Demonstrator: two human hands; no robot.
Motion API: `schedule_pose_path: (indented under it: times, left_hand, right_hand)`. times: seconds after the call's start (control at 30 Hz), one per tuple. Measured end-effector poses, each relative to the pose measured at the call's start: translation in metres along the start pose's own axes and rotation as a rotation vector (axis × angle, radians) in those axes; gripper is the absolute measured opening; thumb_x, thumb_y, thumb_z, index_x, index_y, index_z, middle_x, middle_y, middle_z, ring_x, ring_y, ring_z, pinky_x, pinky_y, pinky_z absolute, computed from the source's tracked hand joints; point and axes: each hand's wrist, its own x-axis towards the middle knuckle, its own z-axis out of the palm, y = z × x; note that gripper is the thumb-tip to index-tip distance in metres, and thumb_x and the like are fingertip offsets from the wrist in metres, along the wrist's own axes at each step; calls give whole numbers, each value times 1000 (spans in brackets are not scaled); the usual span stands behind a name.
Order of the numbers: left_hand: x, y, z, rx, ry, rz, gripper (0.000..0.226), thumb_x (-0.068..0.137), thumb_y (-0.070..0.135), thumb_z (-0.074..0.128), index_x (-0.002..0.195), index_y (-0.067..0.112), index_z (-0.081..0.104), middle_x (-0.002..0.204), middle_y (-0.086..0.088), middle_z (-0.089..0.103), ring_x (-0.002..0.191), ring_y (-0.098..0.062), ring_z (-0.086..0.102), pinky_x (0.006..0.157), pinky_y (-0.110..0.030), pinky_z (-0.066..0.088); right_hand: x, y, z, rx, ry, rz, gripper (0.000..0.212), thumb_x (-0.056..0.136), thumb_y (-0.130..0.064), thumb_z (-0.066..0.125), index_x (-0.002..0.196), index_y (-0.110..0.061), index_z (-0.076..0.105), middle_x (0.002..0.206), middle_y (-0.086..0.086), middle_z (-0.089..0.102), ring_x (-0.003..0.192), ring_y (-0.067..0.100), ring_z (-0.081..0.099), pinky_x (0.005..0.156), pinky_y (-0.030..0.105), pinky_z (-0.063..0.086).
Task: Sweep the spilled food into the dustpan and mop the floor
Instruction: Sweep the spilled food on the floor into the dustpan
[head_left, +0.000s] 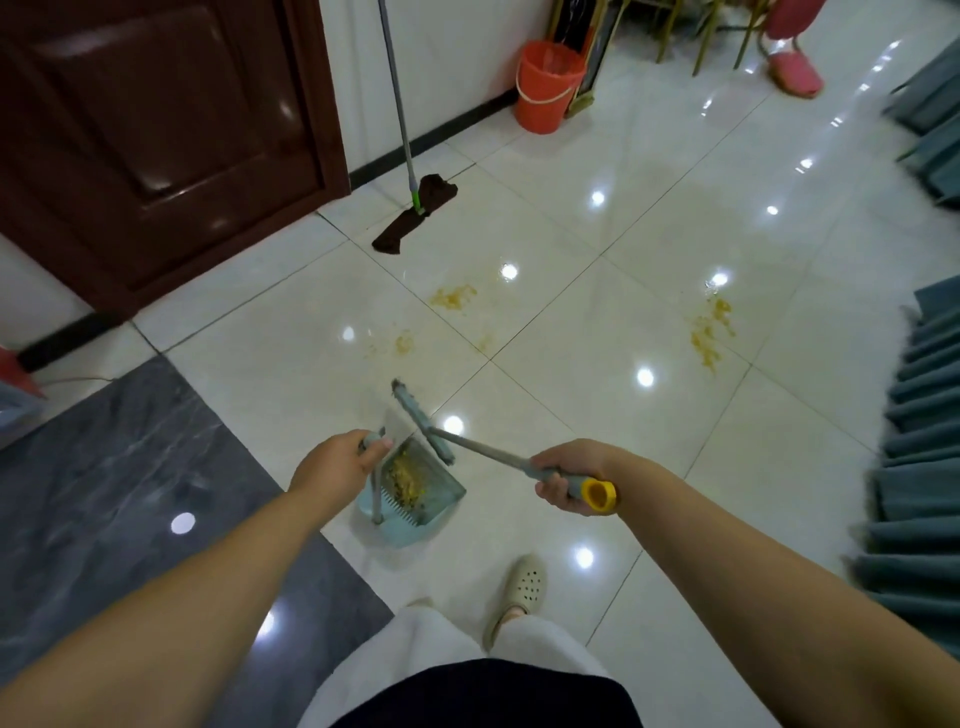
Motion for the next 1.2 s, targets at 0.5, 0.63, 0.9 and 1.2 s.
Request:
schedule_pose_path:
  times: [0.5, 0.63, 0.9, 1.2]
  left_hand:
    - [78, 162, 49, -486, -40, -110, 21, 96, 30, 49, 87, 13, 57, 54, -8, 44, 40, -16, 38, 38, -23, 32]
    - [125, 227, 82, -453, 5, -93, 25, 96, 31, 50, 83, 11, 57, 55, -7, 43, 40, -16, 35, 37, -21, 28]
    - [198, 346, 138, -362, 81, -14, 34, 93, 37, 52, 80, 6, 59, 55, -5, 48, 35, -14, 36, 36, -22, 29]
    - [283, 452, 153, -355, 126, 83, 36, 90, 48, 51, 77, 15, 60, 59, -3, 52, 42, -14, 40, 38, -24, 33]
  right_hand:
    - [-14, -59, -141, 175, 125, -135, 28, 94, -9, 53, 118, 2, 45, 74, 15, 51, 31, 11, 46, 35, 14, 44]
    - [-14, -99, -206, 205, 104, -135, 20, 94, -9, 51, 111, 0, 44, 71, 15, 50, 28, 11, 42, 32, 14, 41]
    - [-32, -184, -326, 172, 97, -154, 18, 93, -10, 55, 106, 0, 47, 70, 14, 51, 30, 11, 43, 31, 15, 40]
    - [-26, -284, -391, 210, 85, -204, 12, 93, -10, 54, 95, -1, 48, 66, 13, 50, 28, 10, 41, 31, 13, 39]
